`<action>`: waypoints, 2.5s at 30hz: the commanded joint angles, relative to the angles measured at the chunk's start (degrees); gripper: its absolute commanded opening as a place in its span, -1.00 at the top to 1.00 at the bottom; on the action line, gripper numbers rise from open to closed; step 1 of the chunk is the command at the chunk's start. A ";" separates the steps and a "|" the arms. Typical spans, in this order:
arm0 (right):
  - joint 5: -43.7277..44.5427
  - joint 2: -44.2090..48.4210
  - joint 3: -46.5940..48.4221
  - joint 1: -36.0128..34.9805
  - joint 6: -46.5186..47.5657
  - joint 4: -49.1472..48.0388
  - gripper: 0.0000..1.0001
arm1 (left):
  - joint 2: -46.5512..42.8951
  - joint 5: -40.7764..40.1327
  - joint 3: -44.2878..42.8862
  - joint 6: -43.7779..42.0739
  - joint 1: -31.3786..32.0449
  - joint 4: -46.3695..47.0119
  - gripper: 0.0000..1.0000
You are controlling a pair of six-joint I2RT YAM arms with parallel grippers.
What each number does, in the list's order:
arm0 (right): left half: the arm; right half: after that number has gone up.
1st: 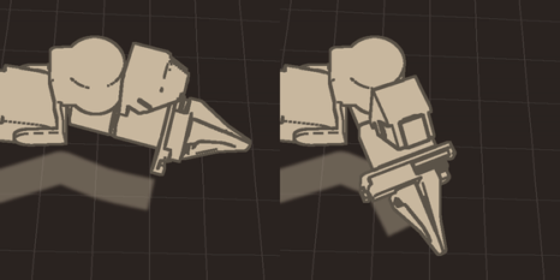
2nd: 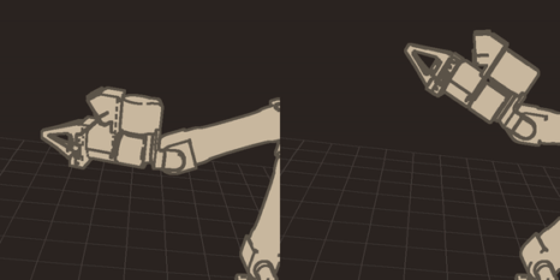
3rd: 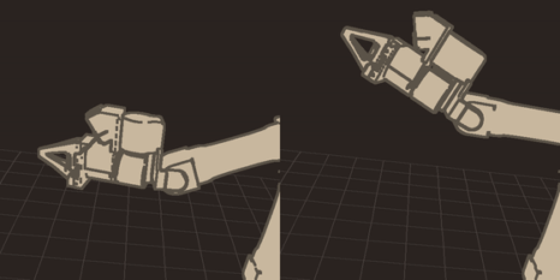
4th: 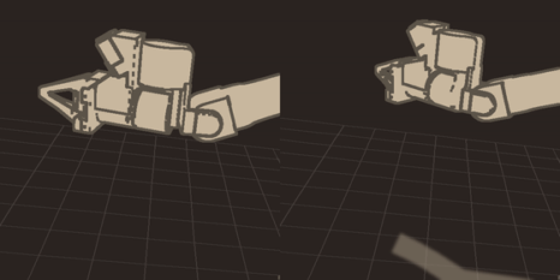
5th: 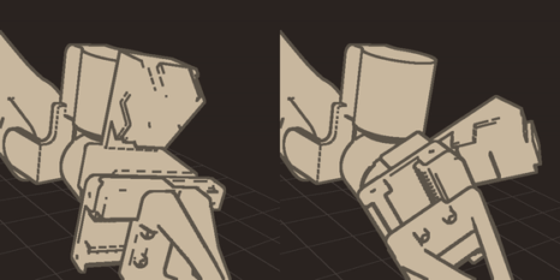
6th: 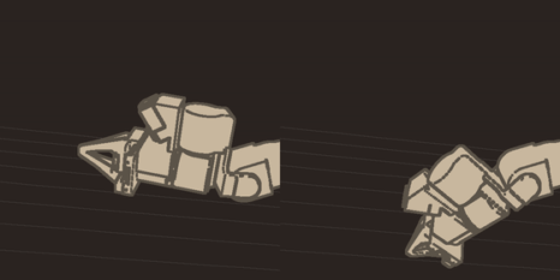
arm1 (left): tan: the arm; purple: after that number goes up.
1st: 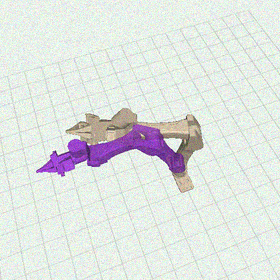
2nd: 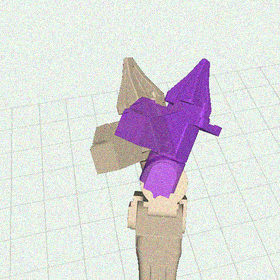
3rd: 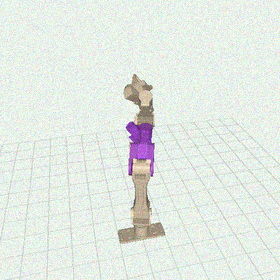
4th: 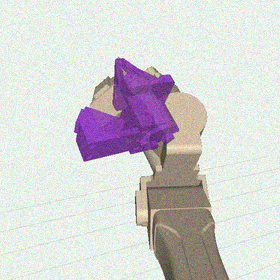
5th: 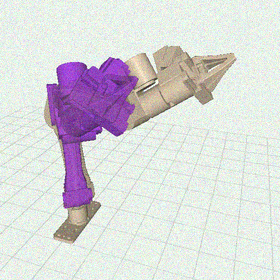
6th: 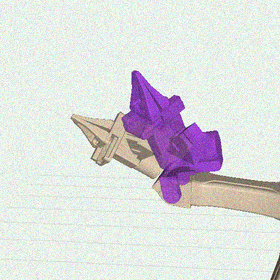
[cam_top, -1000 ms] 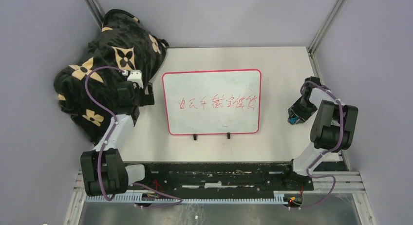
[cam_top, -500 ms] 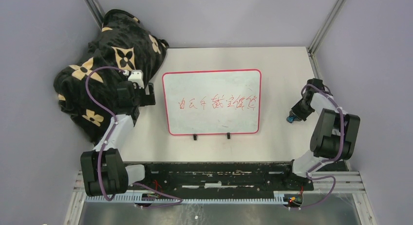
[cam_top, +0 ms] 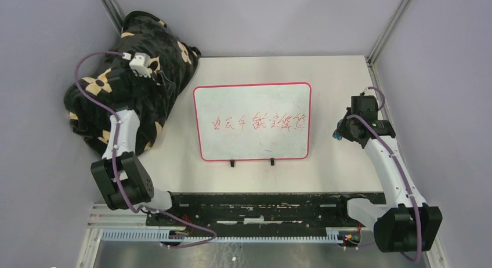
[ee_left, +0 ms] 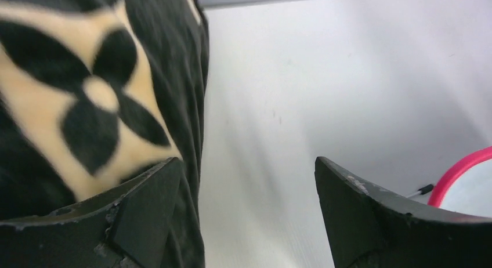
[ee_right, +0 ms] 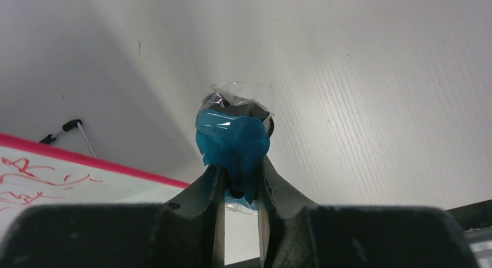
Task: Erase the whiteboard
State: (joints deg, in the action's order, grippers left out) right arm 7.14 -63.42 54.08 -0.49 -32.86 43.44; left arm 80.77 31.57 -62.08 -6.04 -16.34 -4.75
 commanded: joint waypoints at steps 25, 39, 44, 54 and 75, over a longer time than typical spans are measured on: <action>-4.71 -0.97 3.94 -3.95 8.45 1.98 0.62 | 19.34 46.06 -26.12 -28.06 0.87 -36.41 -0.41; -5.93 -1.84 4.10 -4.60 8.77 0.81 0.61 | 27.38 45.90 -37.44 -52.59 3.86 -67.66 -0.37; -5.73 -2.01 3.92 -4.69 8.78 0.61 0.60 | 31.76 47.86 -43.76 -61.54 4.05 -78.97 -0.32; -5.29 -2.04 4.10 -4.91 8.86 1.00 0.59 | 31.56 47.83 -43.30 -62.50 6.94 -78.93 -0.18; -5.10 0.04 3.68 -5.55 8.95 1.41 0.62 | 32.49 48.34 -44.85 -60.84 8.66 -78.94 0.48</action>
State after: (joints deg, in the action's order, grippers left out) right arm 1.52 -65.43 56.18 -5.56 -24.56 46.13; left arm 113.86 77.17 -105.32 -65.60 -8.01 -82.85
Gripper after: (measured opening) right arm 0.252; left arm 0.297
